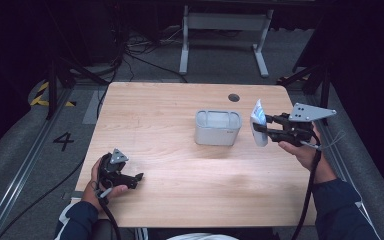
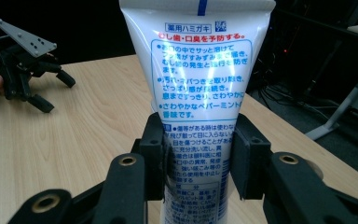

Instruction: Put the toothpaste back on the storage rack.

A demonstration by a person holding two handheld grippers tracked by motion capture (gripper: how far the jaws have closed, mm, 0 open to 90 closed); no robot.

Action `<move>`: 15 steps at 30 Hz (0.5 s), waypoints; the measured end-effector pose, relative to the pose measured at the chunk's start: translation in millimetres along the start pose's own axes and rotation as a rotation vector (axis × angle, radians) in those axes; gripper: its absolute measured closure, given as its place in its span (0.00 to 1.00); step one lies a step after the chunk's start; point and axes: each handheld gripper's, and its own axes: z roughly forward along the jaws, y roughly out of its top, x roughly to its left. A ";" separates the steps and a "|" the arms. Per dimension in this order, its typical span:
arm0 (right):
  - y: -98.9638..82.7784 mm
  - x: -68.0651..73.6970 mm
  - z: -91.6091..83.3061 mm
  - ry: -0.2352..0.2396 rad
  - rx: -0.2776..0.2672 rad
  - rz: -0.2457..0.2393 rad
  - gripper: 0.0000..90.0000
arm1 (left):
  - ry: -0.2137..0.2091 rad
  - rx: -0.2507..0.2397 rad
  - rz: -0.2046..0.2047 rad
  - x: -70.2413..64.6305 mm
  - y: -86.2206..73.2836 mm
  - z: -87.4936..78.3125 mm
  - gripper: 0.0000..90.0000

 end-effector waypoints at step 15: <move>24.4 3.4 14.9 0.020 -0.025 -0.020 0.70 | 0.000 0.000 0.000 0.0 0.0 0.0 0.00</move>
